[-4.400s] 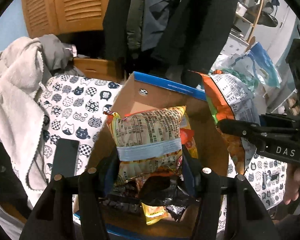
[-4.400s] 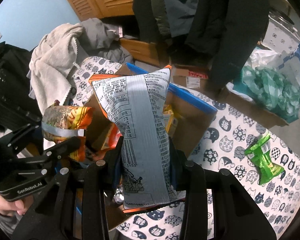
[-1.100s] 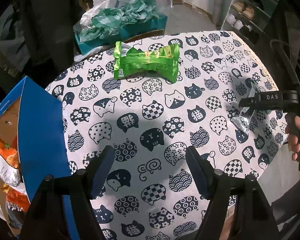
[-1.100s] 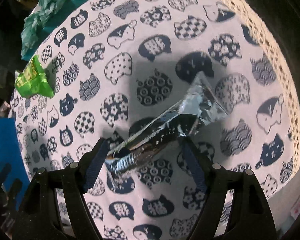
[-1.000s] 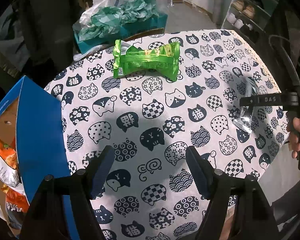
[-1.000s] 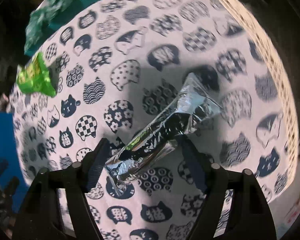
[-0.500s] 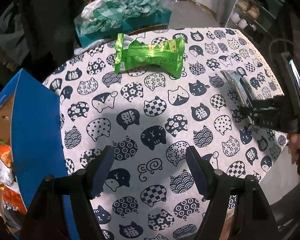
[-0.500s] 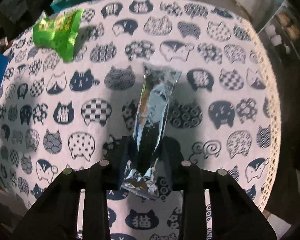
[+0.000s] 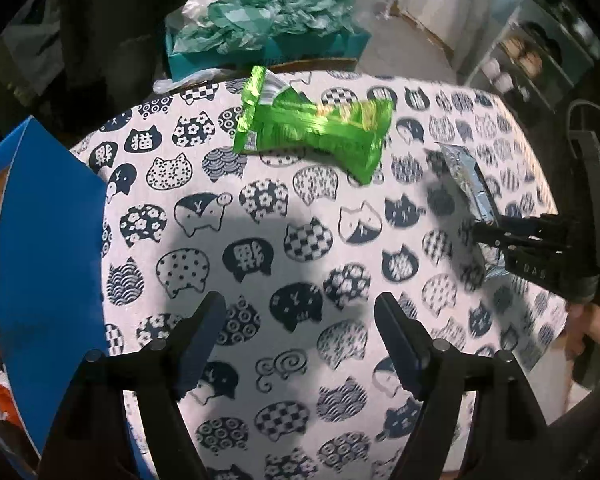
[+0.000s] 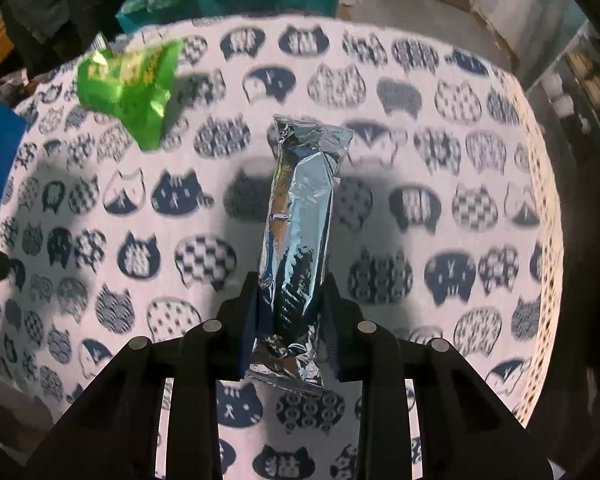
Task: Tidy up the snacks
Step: 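Grasp the green snack bag with the left tool while the right tool lifts the foil bar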
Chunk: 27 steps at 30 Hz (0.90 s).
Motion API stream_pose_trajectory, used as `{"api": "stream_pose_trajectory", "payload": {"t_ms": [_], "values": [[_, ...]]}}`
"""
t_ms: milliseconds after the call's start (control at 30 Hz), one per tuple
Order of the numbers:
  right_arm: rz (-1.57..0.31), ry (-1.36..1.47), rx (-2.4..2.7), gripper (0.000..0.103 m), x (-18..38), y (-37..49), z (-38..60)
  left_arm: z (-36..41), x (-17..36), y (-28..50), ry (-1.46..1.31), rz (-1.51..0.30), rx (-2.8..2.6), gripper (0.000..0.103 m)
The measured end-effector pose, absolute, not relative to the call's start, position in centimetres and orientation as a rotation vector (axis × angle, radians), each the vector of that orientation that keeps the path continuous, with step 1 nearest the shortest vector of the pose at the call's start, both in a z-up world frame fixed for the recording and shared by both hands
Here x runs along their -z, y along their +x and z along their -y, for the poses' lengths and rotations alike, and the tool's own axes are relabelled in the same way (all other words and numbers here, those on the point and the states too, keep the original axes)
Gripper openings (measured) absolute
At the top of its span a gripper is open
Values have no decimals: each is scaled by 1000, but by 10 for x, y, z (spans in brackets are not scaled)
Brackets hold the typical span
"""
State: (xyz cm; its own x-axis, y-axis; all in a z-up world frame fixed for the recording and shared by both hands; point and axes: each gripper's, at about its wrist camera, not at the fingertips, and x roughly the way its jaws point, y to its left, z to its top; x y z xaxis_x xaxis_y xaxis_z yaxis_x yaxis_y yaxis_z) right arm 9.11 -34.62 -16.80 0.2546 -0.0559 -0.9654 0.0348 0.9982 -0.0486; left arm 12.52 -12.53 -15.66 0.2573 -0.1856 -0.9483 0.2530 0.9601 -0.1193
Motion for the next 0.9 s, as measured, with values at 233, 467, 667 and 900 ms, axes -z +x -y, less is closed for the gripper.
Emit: {"api": "stream_pose_trajectory", "payload": {"t_ms": [233, 467, 667, 900], "values": [[-1275, -146, -40, 27, 139, 154, 331, 127, 160, 159, 10, -1298, 244, 80], [-1315, -220, -90, 27, 162, 193, 323, 113, 172, 178, -27, -1328, 201, 80], [-1326, -230, -195, 27, 172, 186, 310, 99, 175, 187, -105, -1346, 187, 80], [-1350, -196, -304, 27, 179, 159, 279, 78, 170, 196, -253, -1345, 138, 80]]}}
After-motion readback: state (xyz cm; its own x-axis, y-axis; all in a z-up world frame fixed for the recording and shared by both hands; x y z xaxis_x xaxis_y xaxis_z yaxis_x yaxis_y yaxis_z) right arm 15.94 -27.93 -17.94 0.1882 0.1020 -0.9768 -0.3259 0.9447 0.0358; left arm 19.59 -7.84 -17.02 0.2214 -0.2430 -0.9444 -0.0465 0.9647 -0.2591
